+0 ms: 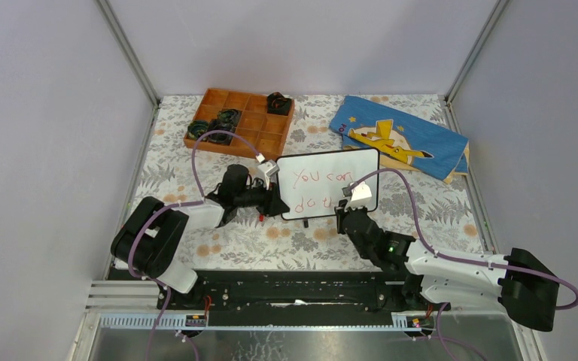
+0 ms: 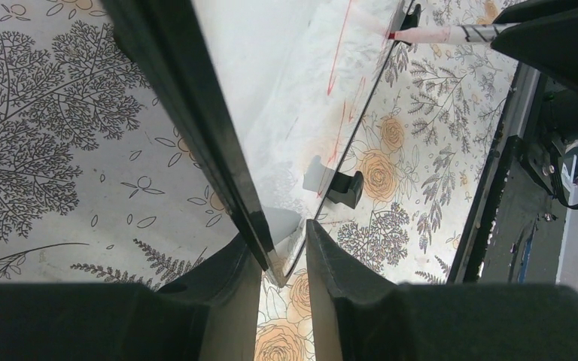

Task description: Write a sentence on the whiteboard

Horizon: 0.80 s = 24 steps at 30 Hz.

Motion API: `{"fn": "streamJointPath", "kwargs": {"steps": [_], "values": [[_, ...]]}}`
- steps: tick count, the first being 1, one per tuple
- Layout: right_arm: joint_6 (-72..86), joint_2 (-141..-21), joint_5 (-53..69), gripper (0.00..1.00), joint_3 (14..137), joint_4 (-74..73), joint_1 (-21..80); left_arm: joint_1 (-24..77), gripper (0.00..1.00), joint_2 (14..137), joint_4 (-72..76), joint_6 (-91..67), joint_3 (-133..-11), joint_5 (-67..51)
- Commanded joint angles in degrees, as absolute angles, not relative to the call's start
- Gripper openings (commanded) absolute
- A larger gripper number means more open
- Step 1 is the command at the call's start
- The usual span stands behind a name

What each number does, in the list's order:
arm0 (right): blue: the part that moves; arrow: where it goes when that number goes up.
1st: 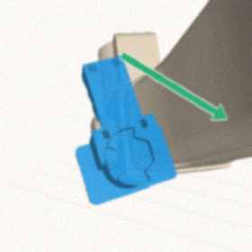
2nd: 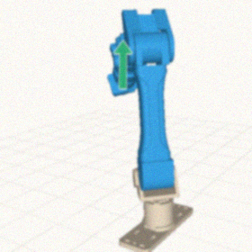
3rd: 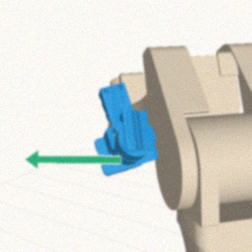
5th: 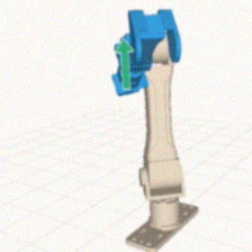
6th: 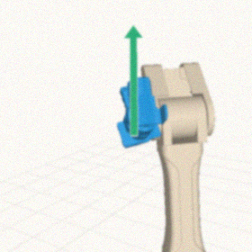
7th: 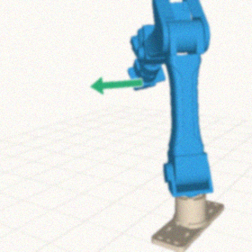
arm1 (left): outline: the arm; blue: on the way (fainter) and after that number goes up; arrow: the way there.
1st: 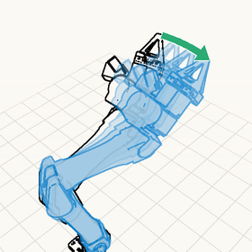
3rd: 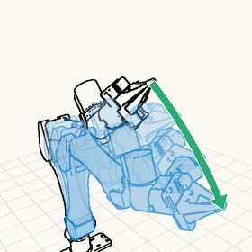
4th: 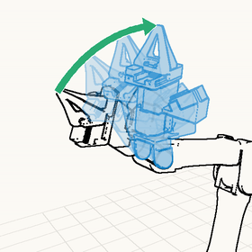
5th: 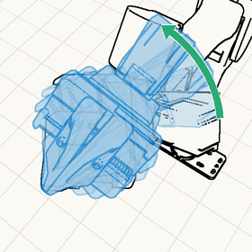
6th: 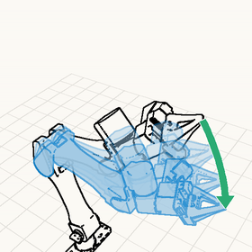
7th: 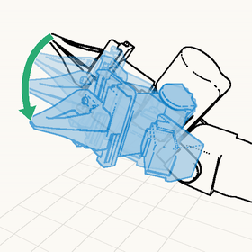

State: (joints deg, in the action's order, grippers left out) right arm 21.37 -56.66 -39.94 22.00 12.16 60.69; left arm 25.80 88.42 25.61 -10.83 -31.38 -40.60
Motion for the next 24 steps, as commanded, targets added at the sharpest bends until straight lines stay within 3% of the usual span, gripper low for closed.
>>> {"fn": "streamJointPath", "kwargs": {"steps": [1,24], "values": [[20.07,-56.34,-43.33,0.0,25.4,13.31,60.09,26.35,0.34,87.63,24.54,-9.15,-32.61,-39.62],[20.14,-55.01,-45.75,0.0,24.73,11.15,60.12,26.53,0.32,87.75,23.82,-8.54,-32.77,-39.0]]}}
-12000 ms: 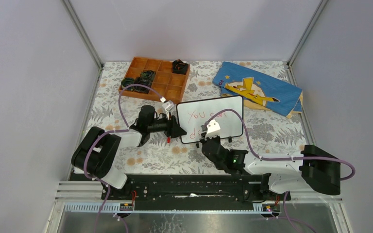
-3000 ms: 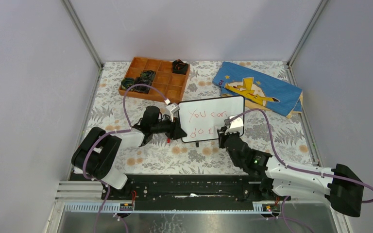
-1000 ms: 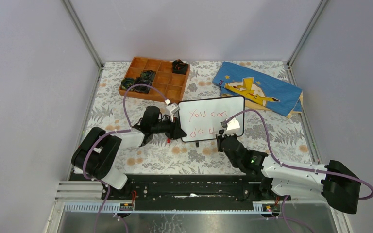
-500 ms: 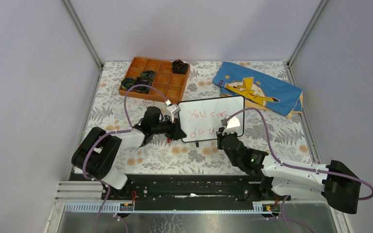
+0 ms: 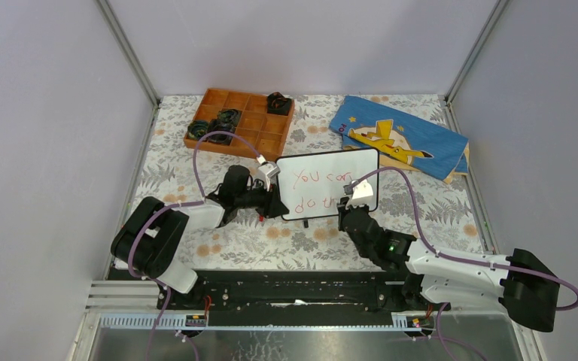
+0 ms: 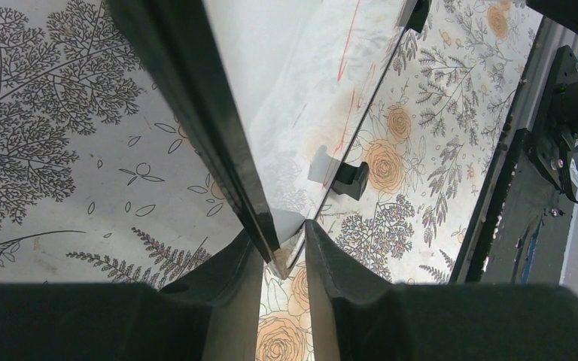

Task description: Write a sentence on the whiteboard

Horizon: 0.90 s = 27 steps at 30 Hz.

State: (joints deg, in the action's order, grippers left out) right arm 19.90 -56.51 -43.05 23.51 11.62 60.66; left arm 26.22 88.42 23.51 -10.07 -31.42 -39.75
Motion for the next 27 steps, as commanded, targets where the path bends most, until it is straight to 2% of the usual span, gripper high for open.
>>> {"fn": "streamJointPath", "kwargs": {"steps": [1,27], "values": [[20.19,-54.68,-45.59,0.0,24.42,11.16,60.12,26.54,0.32,87.72,23.82,-8.53,-32.76,-38.98],[20.68,-50.83,-42.31,0.0,21.88,11.61,60.12,27.24,0.32,87.46,23.21,-8.17,-32.7,-38.38]]}}
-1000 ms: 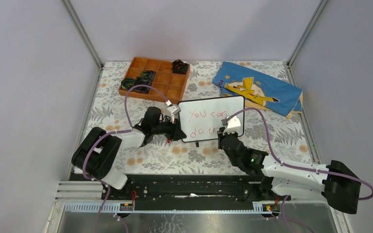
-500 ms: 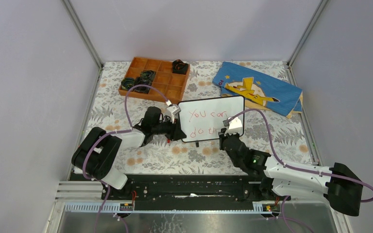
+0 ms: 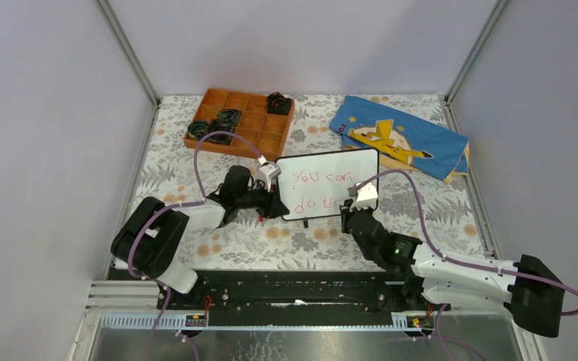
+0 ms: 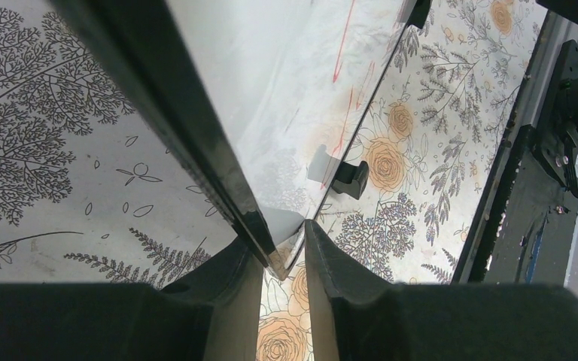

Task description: Write a sentence on the whiteboard

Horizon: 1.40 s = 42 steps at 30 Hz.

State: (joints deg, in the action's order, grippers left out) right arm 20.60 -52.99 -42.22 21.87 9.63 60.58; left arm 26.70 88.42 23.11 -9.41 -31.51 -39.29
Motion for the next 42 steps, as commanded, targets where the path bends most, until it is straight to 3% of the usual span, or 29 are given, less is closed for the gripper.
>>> {"fn": "streamJointPath", "kwargs": {"steps": [1,42], "values": [[20.66,-50.6,-42.28,0.0,21.81,11.82,60.12,27.23,0.32,87.41,23.21,-8.17,-32.65,-38.36],[20.8,-55.45,-44.4,0.0,22.85,14.63,60.11,27.68,0.31,87.08,22.42,-7.56,-32.79,-37.73]]}}
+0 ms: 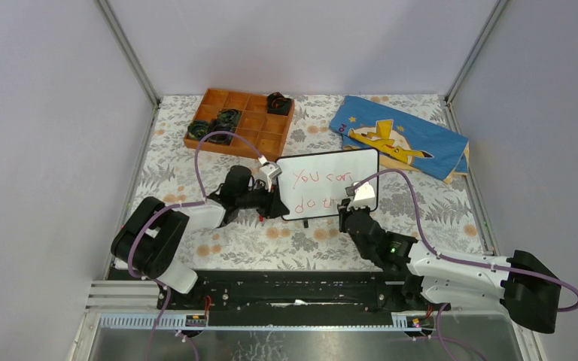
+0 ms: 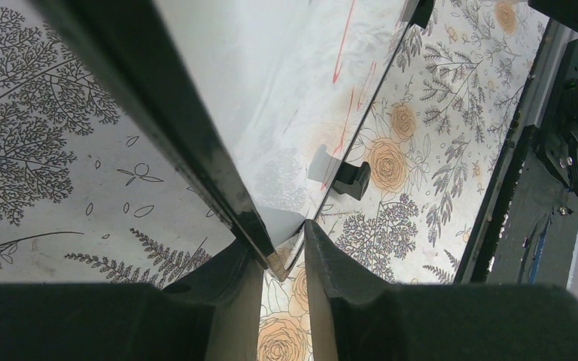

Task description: Write a sentence on the whiteboard

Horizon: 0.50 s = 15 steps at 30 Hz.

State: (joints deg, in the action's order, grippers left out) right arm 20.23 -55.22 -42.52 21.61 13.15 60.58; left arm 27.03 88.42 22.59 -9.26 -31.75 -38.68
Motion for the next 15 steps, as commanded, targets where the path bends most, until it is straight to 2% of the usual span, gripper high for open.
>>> {"fn": "streamJointPath", "kwargs": {"steps": [1,15], "values": [[20.9,-55.36,-44.32,0.0,22.77,14.51,60.12,27.73,0.32,87.1,22.35,-7.56,-32.78,-37.63],[22.1,-55.28,-42.36,0.0,21.47,11.82,60.12,27.86,0.31,87.02,22.06,-7.22,-32.87,-37.19]]}}
